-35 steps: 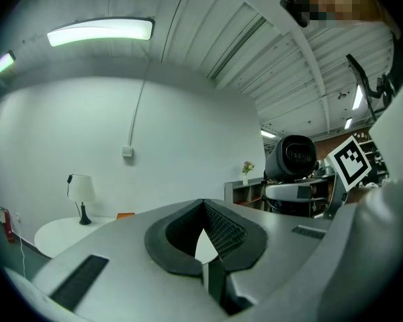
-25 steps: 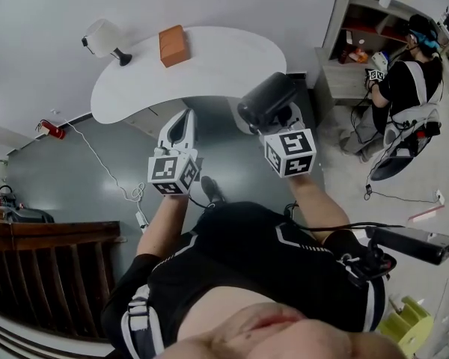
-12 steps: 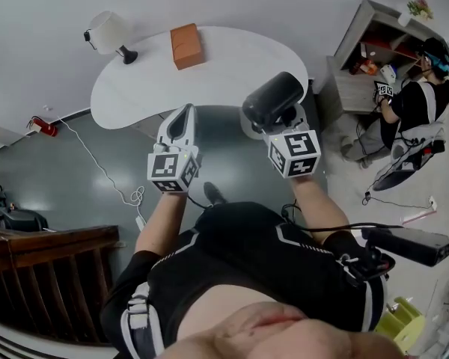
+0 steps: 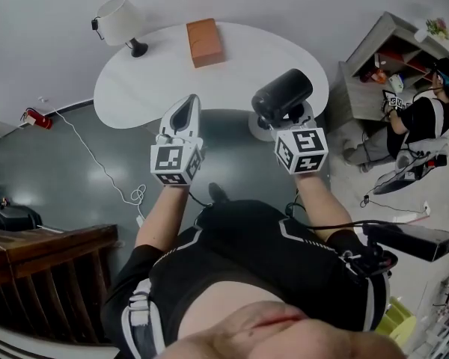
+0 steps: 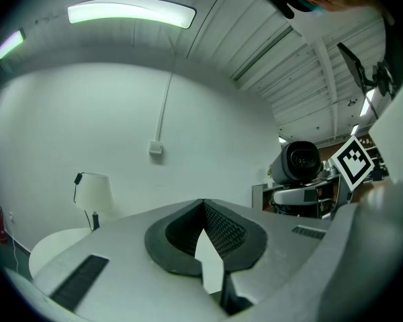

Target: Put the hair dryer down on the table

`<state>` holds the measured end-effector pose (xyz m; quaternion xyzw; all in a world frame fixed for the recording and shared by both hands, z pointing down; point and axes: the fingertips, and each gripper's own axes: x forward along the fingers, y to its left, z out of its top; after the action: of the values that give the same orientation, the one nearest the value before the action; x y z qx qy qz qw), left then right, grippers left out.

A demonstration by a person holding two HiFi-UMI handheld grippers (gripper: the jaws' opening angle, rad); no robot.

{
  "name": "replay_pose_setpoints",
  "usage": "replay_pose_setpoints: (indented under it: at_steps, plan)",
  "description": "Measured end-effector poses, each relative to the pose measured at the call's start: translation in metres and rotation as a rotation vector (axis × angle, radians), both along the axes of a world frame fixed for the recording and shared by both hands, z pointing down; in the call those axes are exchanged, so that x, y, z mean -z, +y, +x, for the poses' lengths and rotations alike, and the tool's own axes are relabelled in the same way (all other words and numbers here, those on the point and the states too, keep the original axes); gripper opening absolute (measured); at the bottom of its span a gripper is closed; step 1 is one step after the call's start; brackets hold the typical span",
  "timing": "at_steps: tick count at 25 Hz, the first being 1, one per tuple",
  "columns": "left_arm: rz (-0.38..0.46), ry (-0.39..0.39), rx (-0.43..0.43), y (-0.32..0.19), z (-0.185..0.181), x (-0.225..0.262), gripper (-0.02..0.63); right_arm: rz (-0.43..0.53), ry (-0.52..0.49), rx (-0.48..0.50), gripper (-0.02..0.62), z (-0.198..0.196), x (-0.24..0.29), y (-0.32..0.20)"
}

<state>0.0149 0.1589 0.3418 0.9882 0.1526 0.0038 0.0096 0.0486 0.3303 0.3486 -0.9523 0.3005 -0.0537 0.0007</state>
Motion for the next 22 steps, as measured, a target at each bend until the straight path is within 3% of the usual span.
replay_pose_setpoints:
  at_steps: [11,22]
  plan:
    - [-0.011,0.024,0.093,-0.119,0.03,0.013,0.031,-0.016,-0.001,0.046,0.267,0.041,0.011,-0.104]
    - [-0.023,0.005,0.225,-0.196,0.035,0.006,0.031,-0.018,0.004,0.153,0.267,0.074,0.015,-0.184]
